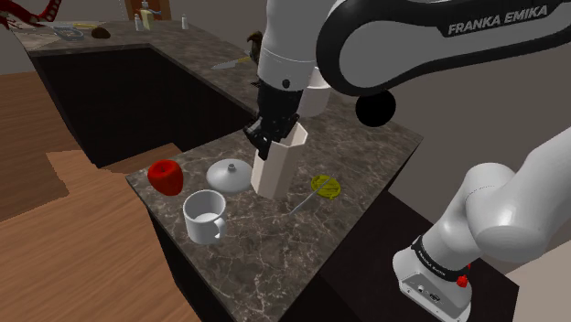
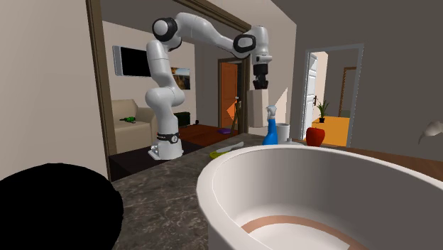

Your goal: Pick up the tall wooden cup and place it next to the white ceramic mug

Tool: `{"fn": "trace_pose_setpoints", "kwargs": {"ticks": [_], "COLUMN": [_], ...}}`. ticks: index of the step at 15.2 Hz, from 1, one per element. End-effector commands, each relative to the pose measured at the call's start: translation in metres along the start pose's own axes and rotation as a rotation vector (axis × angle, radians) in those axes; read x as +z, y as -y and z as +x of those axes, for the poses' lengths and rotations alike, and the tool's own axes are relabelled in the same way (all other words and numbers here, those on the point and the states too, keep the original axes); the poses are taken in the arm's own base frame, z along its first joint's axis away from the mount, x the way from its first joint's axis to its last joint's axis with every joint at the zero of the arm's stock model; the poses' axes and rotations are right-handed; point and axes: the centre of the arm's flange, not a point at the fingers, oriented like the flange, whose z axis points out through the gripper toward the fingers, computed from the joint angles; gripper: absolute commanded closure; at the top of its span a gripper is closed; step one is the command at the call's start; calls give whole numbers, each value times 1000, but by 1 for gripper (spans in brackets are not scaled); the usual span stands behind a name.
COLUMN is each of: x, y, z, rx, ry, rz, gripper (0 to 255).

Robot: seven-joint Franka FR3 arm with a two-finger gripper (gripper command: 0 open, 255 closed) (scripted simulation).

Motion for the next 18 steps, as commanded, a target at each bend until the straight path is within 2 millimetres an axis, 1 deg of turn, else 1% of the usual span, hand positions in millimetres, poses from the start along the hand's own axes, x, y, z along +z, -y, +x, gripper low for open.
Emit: {"fn": "trace_pose_setpoints", "kwargs": {"ticks": [1, 17, 18], "x": [10, 94, 101], "y": [0, 1, 1], "z": [0, -8, -8], "rx": [0, 0, 0], "ry": [-1, -1, -1], "rz": [1, 1, 1], "gripper": [255, 255, 255]}}
